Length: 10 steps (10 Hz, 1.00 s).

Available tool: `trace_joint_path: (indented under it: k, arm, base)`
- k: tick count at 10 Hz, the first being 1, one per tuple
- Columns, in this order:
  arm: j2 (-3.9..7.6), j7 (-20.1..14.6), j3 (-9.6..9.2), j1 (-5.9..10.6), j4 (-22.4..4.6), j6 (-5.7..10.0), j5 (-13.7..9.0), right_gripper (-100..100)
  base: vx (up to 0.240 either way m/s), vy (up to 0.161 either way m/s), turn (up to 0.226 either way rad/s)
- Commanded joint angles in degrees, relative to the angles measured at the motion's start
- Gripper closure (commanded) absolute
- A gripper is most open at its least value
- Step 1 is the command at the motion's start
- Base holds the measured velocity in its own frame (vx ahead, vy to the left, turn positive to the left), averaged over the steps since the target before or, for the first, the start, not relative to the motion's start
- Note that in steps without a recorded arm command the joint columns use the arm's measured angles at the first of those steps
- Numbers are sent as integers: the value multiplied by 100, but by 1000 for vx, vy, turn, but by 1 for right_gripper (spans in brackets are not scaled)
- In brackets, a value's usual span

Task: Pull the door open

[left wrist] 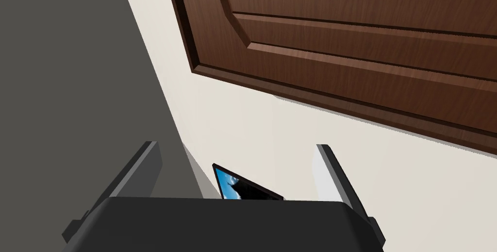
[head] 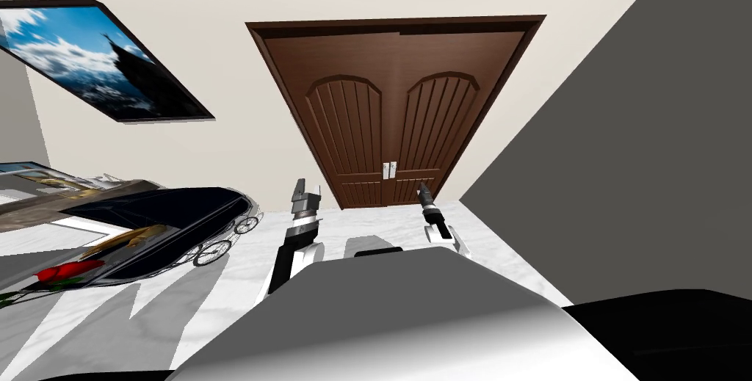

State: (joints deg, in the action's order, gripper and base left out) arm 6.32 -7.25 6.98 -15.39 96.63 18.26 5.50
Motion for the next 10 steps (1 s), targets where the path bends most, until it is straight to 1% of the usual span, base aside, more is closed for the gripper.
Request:
trace_joint_path:
  k: [1, 2, 3, 5, 9, 10]
  arm:
    - [-5, -78, 22, 82, -177, 6, 48, -100]
    - [-1, -129, 39, 134, -279, -1, 74, -100]
    - [8, -229, 69, 235, -478, -16, 124, -100]
    - [14, -325, 99, 334, -670, -30, 173, -100]
    - [24, -505, 151, 523, -1029, -56, 265, -100]
    - [27, -591, 176, 614, -1200, -68, 308, -100]
  base:
    - [116, -9, 42]
    - [103, -14, 40]
    - [129, -28, 49]
    - [140, -6, 45]
    - [96, 10, 33]
    - [124, -7, 63]
